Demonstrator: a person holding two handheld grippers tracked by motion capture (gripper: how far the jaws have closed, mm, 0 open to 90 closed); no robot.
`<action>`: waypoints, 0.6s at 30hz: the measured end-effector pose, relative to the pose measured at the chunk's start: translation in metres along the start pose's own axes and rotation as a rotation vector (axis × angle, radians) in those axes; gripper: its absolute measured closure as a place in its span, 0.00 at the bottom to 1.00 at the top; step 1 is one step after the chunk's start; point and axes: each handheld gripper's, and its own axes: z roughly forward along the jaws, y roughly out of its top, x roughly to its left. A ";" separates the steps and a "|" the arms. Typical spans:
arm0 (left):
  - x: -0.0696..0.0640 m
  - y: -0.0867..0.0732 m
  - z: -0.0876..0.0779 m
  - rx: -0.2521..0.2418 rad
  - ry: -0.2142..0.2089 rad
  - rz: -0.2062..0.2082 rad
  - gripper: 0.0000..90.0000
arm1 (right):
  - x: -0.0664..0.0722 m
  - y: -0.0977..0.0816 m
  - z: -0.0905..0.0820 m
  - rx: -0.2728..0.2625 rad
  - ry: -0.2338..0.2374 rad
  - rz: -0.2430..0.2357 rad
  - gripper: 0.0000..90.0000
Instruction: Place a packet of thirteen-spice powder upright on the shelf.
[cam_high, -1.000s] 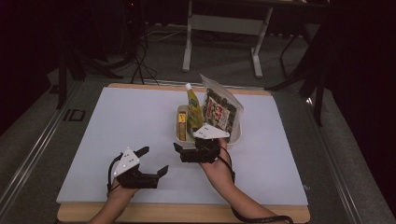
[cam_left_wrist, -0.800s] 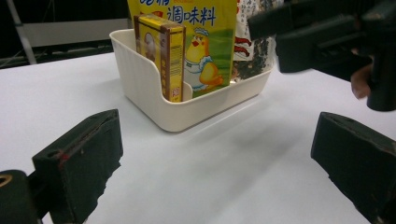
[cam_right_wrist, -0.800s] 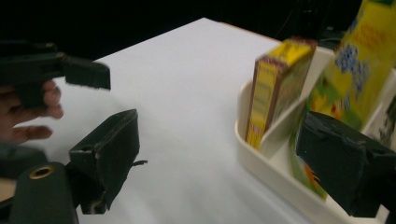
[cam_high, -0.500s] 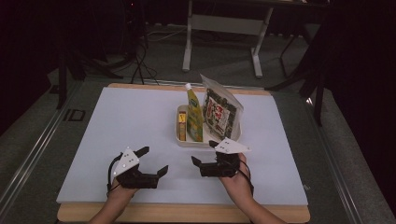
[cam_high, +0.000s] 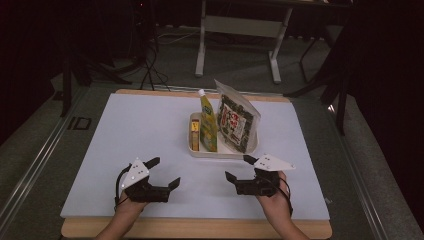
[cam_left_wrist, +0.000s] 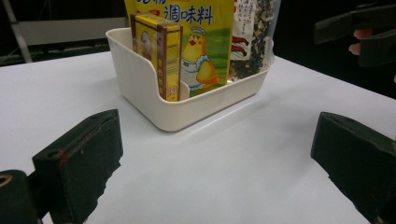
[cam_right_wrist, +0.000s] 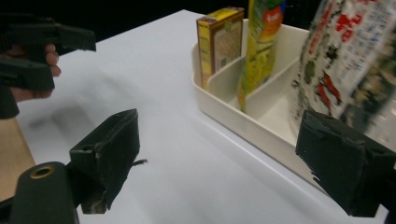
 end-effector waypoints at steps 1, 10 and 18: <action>0.000 0.000 0.000 0.000 -0.002 -0.001 0.03 | -0.001 -0.002 -0.003 0.003 -0.007 -0.008 0.15; 0.000 0.000 0.000 0.001 -0.003 -0.001 0.03 | -0.014 -0.017 -0.017 0.030 -0.038 -0.029 0.15; 0.000 -0.001 0.000 0.006 -0.009 -0.001 0.03 | -0.020 -0.030 -0.031 0.060 -0.054 -0.052 0.15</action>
